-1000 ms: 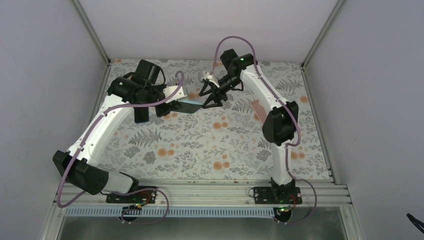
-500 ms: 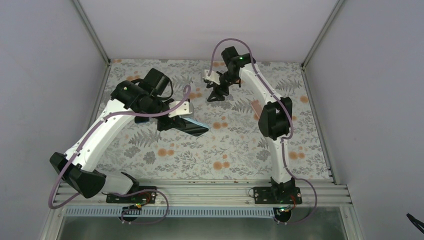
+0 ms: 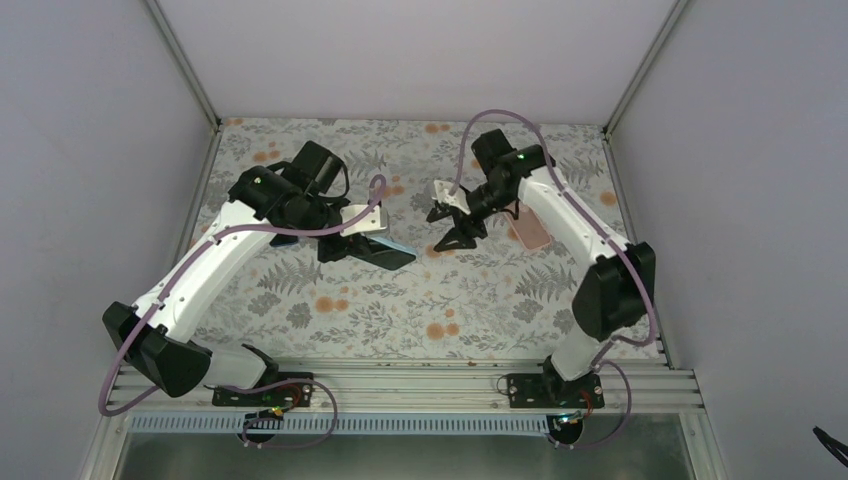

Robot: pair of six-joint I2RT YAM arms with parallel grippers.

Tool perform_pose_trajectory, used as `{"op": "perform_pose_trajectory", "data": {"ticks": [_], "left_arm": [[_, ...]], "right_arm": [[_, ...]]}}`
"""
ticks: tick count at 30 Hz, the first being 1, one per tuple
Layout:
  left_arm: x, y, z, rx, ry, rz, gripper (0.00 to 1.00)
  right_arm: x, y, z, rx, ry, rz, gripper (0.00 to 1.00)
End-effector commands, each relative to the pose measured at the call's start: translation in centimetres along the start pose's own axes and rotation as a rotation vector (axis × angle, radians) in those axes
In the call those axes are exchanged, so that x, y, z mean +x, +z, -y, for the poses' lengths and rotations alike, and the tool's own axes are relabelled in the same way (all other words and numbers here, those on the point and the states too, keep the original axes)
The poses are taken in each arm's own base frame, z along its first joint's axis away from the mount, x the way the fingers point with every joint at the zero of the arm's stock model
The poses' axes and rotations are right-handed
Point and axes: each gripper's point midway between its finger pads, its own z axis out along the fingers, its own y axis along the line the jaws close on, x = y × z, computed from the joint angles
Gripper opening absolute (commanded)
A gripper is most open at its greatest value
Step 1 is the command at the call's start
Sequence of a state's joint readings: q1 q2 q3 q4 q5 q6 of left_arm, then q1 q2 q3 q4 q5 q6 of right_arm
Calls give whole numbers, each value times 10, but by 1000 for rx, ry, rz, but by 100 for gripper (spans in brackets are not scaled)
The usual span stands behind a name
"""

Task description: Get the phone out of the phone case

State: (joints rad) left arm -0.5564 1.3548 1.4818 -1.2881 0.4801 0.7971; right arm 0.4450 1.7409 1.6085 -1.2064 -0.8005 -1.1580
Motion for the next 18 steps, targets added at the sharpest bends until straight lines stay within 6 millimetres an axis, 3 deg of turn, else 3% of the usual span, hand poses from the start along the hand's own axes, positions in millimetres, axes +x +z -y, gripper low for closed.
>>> {"op": "perform_pose_trajectory", "data": {"ticks": [1,10,18], "left_arm": [[-16,-5,-8,-35,35,69,2],[-21,-8,-6,-29,30,91,2],[-21,-10,-5,-33,33,92,2]], "right_arm": [[-18,5,-20,-34,-23,131,74],[-34,17,-14,-27,-30,177,65],[-37,18,-6,-22,-27,178,64]]}}
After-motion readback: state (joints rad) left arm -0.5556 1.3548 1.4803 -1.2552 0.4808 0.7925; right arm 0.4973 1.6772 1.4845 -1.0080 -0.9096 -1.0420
